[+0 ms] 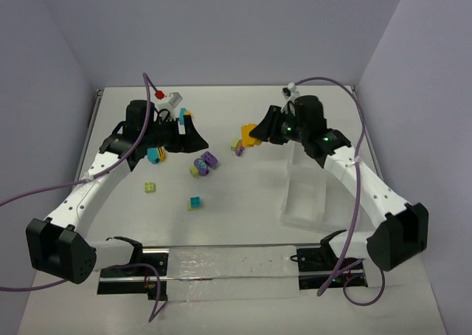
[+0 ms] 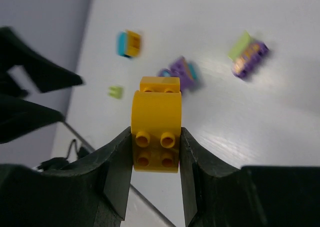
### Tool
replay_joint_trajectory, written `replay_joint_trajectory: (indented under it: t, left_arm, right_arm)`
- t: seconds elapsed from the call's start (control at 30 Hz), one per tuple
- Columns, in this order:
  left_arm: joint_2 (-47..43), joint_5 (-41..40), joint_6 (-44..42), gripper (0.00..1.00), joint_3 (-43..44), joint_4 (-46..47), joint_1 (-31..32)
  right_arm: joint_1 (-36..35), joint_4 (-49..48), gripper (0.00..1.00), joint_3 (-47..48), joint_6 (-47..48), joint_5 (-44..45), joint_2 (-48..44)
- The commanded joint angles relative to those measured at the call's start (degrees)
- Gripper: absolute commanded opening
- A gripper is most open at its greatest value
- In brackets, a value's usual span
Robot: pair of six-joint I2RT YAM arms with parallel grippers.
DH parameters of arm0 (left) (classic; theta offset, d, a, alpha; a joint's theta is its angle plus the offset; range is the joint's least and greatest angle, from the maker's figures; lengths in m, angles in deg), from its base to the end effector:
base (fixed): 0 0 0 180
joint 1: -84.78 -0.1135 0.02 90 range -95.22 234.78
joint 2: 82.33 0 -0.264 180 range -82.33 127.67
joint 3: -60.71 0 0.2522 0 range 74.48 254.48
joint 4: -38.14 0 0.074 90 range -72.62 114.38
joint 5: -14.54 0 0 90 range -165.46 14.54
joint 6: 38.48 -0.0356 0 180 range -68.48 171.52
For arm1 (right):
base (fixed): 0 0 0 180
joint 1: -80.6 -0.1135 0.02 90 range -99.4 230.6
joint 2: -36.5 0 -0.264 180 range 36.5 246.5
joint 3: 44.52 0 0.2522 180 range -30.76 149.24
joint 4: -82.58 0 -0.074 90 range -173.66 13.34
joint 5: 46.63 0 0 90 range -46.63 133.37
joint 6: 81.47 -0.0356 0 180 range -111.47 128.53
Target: Sort the legos into containers by color
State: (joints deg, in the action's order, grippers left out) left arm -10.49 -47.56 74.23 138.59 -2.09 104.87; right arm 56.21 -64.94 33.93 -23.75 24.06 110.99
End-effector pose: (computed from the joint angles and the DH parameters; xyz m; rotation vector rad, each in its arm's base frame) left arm 0.2533 -0.1104 0.3316 0.2419 2.2329 -0.9453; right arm 0.2643 0.1328 0.3339 -0.0697 2.1786 0.9369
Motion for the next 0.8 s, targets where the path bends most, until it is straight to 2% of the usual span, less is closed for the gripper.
replay_joint_trajectory:
  t: [0.0, 0.1, 0.13, 0.17, 0.2, 0.23, 0.43, 0.6, 0.77]
  left_arm:
    - [-0.90, 31.29, 5.00, 0.91, -0.31, 15.45, -0.58]
    - [-0.24, 37.71, 11.61, 0.91, -1.39, 25.71, -0.58]
    - [0.43, 39.46, 17.28, 0.91, -1.82, 31.00, -0.58]
    - [0.90, 40.29, 17.80, 0.91, -2.18, 34.90, -0.58]
    - [1.69, 41.34, 23.40, 0.91, -2.50, 39.88, -0.58]
    - [2.14, 41.98, 24.90, 0.91, -2.65, 42.97, -0.58]
    - [4.40, 42.85, 28.88, 0.91, -1.64, 47.84, -0.46]
    - [5.94, 42.33, 31.38, 0.88, -1.45, 51.03, 0.86]
    - [7.09, 42.26, 38.89, 0.86, -1.76, 61.77, 2.27]
  right_arm:
    - [4.61, -14.43, 0.00, -2.82, 0.37, -24.78, -4.88]
    - [4.82, -18.59, 0.00, -2.67, -2.05, -32.62, -5.67]
    - [4.88, -20.23, 0.00, -2.73, -3.30, -34.65, -5.67]
    - [4.88, -21.91, 0.00, -2.76, -4.54, -36.10, -5.67]
    - [4.88, -23.62, 0.00, -3.15, -5.79, -37.87, -5.67]
    - [4.88, -24.92, 0.00, -3.26, -6.79, -38.34, -5.67]
    - [4.79, -35.90, 0.00, -4.71, -14.87, -42.88, -4.05]
    - [4.48, -36.74, 0.00, -3.17, -15.31, -44.63, -2.86]
    - [4.09, -35.44, 0.00, -2.23, -14.87, -45.40, -1.76]
